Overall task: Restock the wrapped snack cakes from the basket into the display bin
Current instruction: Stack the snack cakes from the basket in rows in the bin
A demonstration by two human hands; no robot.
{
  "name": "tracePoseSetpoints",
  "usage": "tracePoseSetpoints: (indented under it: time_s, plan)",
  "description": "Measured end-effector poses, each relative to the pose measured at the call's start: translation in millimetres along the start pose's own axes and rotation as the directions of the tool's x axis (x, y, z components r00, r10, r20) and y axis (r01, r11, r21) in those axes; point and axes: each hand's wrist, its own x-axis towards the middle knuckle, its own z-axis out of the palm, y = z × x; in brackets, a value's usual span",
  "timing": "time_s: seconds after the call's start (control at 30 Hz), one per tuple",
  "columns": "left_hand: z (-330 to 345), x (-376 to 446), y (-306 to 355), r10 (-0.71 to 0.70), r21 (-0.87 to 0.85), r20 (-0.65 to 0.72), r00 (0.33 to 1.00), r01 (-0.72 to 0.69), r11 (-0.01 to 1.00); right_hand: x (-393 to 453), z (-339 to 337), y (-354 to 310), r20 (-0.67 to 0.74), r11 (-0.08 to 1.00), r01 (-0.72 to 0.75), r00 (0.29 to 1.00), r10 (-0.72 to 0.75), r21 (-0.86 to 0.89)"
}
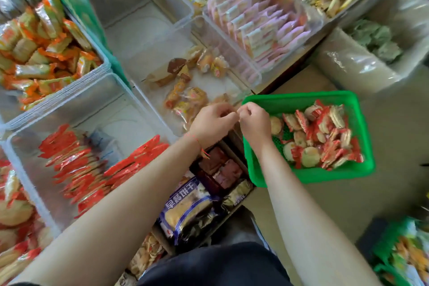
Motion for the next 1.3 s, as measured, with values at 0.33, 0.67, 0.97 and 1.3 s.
tracePoseSetpoints:
  time_s: [0.33, 0.67, 0.97, 1.3]
  plan:
    - [173.4, 99.7, 1.3, -0.303, 0.141, 0.389, 0.87, 0.269, 0.953, 45.5, -78.1, 204.2, -0.075, 0.843, -0.449, 0.891, 0.448, -0.297]
    - [216.9, 120.2, -21.3, -0.544, 0.219, 0.4, 0.737, 0.5, 0.838, 53.8, -56.1, 275.4, -0.192, 0.602, -0.592, 0.78, 0.596, -0.535]
    - [224.5, 117.7, -19.0, -0.625, 0.133, 0.403, 0.668, 0.633, 0.762, 45.9, -62.8, 227.2, 0.092, 0.65, -0.679, 0.712, 0.696, 0.343]
    - [202.8, 108.0, -45.3, -0.529, -0.223, 0.337, 0.779, 0.612, 0.759, 45.0, -56.3, 216.0, 0.151, 0.656, -0.654, 0.742, 0.653, 0.377]
